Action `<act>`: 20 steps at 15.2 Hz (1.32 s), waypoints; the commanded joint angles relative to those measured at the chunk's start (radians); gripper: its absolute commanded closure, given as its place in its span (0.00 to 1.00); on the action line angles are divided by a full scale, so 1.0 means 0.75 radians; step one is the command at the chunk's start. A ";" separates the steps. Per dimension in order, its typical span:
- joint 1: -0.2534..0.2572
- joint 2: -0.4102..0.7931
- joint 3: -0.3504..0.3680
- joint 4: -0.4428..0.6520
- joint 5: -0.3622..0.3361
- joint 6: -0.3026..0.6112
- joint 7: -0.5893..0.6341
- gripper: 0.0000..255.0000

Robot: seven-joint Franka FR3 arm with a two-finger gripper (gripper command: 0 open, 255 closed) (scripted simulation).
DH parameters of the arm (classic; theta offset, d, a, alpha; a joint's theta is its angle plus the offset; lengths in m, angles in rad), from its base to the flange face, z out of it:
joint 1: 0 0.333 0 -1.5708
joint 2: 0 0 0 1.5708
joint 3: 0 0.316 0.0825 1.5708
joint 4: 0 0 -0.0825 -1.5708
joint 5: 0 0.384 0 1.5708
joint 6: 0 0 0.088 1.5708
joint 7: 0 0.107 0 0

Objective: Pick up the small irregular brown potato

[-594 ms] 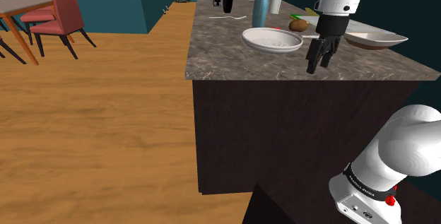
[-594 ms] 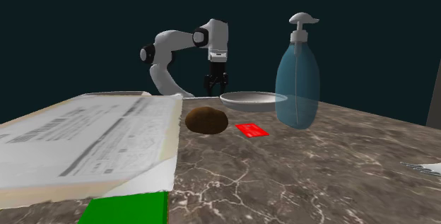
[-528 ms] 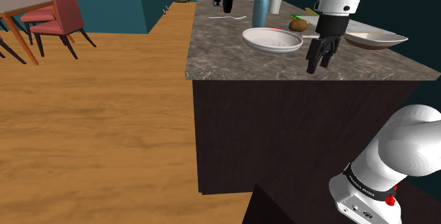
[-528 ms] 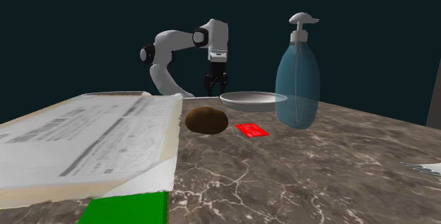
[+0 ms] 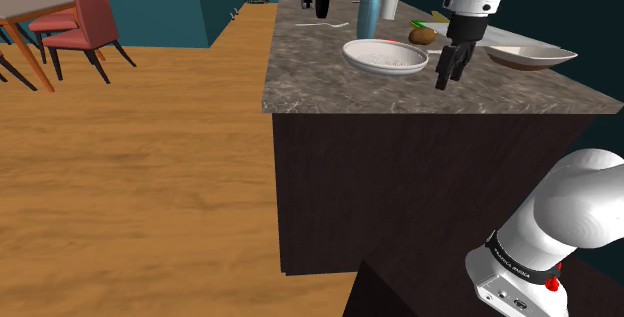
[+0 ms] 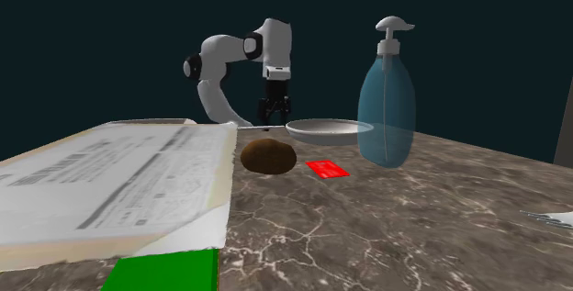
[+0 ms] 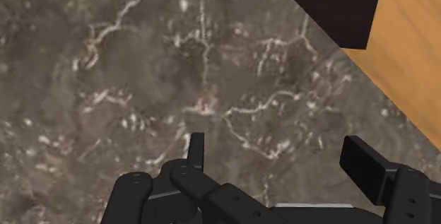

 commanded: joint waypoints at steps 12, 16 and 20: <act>-0.019 0.431 -0.275 0.392 -0.130 0.185 -0.485 0.00; -0.020 0.597 -0.351 0.565 -0.104 0.223 -0.639 0.00; -0.034 0.780 -0.418 0.769 -0.042 0.241 -0.800 0.00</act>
